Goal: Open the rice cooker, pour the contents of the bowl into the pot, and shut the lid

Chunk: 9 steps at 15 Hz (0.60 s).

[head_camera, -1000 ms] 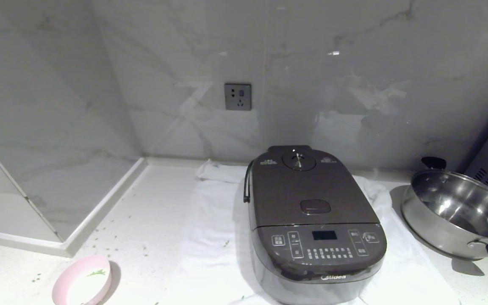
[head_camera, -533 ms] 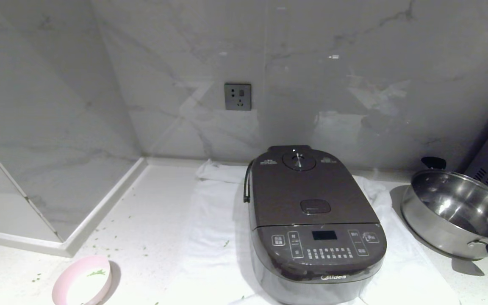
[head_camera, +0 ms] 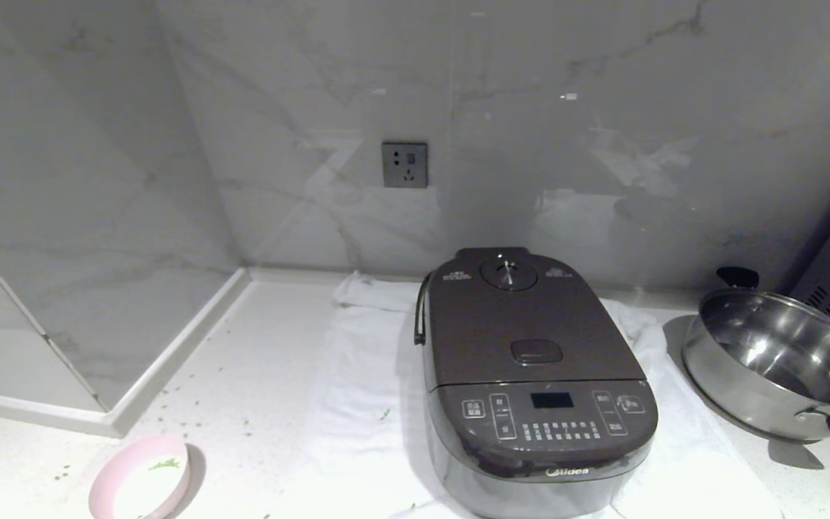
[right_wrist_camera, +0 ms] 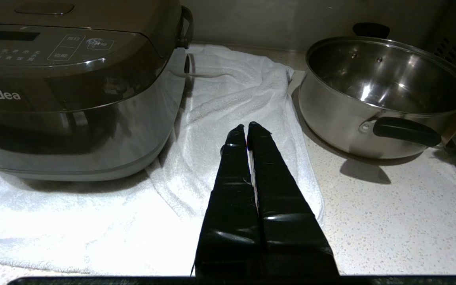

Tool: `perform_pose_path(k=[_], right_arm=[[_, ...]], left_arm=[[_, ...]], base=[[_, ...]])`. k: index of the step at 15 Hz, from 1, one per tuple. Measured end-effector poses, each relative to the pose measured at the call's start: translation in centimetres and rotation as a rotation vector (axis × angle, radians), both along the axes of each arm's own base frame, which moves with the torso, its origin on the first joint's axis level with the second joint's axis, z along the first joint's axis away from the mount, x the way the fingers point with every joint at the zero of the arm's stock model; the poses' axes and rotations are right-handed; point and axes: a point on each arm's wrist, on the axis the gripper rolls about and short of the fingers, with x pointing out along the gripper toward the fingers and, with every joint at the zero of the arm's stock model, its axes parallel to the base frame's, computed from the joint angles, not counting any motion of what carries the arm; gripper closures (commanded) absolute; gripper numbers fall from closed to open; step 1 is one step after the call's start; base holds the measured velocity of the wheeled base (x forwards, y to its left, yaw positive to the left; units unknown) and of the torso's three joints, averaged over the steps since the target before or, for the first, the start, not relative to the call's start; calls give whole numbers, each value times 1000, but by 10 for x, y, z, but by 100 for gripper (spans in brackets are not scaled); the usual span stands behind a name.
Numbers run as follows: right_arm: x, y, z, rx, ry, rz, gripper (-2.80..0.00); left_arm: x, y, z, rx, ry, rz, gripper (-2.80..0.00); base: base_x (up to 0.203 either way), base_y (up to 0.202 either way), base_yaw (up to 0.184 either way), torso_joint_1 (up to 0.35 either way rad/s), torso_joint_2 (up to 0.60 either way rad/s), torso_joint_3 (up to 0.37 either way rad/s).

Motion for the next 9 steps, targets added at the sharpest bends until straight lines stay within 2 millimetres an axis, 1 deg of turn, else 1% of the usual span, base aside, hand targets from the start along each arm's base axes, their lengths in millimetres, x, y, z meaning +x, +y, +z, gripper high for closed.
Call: perform_pose_path(k=[9], right_arm=[[0,0,0,14,1,-3,0]], left_arm=[[0,0,0,-1,1,0,0]], base=[[0,0,0,0,0,0]])
